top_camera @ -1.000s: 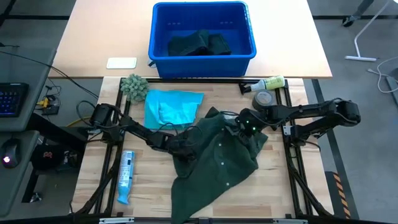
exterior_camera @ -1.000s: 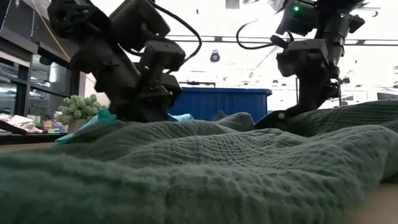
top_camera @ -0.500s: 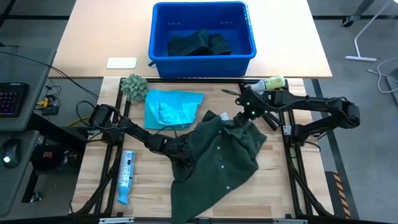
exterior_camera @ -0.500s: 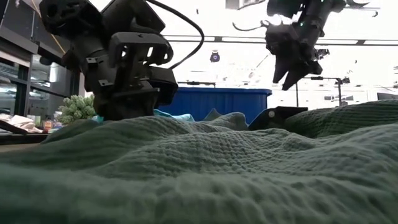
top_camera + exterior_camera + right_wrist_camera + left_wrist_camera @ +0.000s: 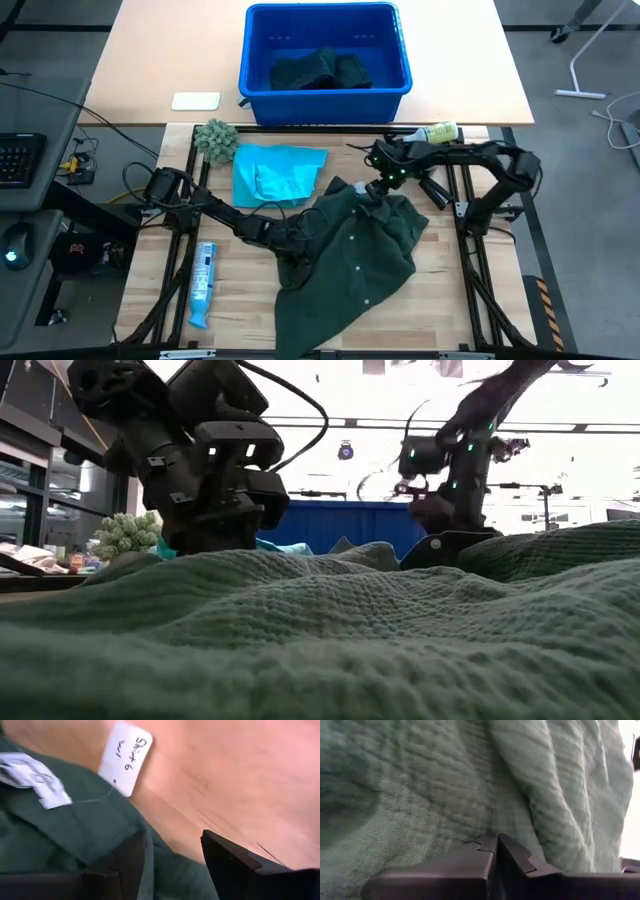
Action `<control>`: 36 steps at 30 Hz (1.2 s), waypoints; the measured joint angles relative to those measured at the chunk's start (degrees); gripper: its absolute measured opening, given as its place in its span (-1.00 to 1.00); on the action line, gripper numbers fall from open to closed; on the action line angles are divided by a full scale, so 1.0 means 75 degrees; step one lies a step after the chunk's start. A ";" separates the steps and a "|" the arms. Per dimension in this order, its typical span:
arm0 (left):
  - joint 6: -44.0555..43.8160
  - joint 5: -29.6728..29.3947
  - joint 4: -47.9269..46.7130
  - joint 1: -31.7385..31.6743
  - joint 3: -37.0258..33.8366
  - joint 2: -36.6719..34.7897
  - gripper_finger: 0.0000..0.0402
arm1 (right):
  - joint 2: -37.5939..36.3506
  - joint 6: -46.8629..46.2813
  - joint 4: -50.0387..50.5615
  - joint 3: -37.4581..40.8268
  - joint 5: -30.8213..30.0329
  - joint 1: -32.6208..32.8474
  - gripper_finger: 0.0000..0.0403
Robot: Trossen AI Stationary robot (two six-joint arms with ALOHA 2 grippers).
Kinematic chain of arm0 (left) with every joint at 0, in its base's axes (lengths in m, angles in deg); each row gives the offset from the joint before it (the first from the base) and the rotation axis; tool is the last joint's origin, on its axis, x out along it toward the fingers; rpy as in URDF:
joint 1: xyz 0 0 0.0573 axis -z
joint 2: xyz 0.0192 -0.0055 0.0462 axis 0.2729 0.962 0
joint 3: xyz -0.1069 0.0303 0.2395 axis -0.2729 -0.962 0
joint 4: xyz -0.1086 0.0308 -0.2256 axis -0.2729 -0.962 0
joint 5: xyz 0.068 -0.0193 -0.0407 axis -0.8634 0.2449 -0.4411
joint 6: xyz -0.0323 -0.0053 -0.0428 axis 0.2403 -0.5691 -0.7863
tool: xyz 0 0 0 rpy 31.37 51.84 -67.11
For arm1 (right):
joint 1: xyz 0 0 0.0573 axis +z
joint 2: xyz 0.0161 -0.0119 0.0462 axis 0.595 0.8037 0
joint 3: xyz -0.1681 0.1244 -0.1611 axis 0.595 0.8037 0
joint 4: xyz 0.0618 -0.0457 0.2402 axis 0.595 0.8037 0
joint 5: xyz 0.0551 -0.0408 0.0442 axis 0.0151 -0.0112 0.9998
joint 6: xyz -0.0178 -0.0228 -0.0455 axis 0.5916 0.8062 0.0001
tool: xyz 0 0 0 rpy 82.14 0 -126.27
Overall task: Fold laundry
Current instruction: Fold the green polo shirt from the blue laundry bin
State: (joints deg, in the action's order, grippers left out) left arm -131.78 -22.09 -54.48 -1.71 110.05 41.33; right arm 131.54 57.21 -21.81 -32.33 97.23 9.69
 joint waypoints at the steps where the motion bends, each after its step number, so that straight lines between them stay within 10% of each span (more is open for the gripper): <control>1: -0.0173 -0.0038 0.0006 -0.0003 0.0000 0.0000 -1.00 | 0.0174 0.0141 -0.0050 0.0000 0.0150 -0.0059 -0.11; 36: -0.0529 -0.0595 -0.0021 0.0003 -0.0006 0.0006 -1.00 | 0.0549 0.1333 0.0573 -0.1037 0.0299 0.0191 -0.11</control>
State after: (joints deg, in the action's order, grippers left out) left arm -135.75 -26.55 -54.64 -1.68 110.01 41.37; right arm 135.66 67.21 -17.51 -40.11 99.47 11.13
